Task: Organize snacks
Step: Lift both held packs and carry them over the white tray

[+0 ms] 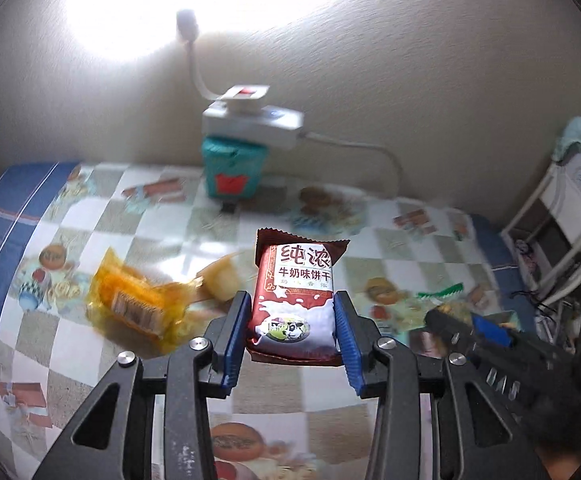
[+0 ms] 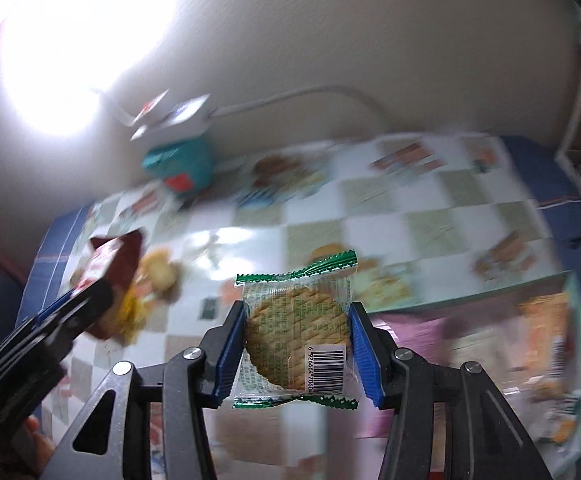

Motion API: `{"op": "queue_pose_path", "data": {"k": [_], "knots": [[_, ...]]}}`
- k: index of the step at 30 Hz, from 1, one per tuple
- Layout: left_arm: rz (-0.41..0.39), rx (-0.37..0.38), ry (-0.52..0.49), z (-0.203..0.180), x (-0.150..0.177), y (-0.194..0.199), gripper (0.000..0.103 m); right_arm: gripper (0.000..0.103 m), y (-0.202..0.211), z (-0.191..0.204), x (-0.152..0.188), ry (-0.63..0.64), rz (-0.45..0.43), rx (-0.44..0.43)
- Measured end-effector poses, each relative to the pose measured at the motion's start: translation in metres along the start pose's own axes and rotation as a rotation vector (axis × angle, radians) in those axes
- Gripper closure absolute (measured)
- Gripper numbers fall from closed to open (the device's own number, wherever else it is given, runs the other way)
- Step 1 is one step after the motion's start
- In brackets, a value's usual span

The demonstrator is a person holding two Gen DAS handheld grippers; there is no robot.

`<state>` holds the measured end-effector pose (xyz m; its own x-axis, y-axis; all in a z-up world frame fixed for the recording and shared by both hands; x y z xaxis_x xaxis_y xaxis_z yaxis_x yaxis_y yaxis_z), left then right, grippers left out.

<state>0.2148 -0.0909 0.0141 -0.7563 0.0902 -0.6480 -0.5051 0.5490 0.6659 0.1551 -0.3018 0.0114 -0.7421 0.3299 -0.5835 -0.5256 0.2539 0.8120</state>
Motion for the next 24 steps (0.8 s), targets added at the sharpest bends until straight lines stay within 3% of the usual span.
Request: {"op": "queue_pose_path", "data": {"k": [6,11,18,24], "knots": [[0.012,0.072,-0.090,-0.049,0.001,-0.002,0.060,0.050,0.024,-0.077,-0.013,-0.108,-0.050,0.137],[0.082,0.130,-0.172,-0.093,0.015,-0.023,0.060,0.050,0.040,-0.139,-0.015,-0.178,-0.070,0.258],[0.209,0.140,-0.254,-0.131,0.044,-0.058,0.060,0.050,0.037,-0.191,-0.009,-0.244,-0.044,0.305],[0.293,0.099,-0.280,-0.135,0.062,-0.080,0.060,0.050,0.014,-0.202,0.001,-0.237,0.029,0.299]]}}
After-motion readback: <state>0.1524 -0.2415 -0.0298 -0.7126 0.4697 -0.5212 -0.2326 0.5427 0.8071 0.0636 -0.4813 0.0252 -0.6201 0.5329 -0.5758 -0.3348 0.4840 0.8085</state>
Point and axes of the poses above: each gripper's, at about its wrist camera, not at the fingertips, and y roughly against the way its jaws point, z to its left, x to its underside, the point moved 3 cm from there along -y, roughly the way its jaws point, and after that the axes turned 11 degrees about x, right-handed, at the moved point
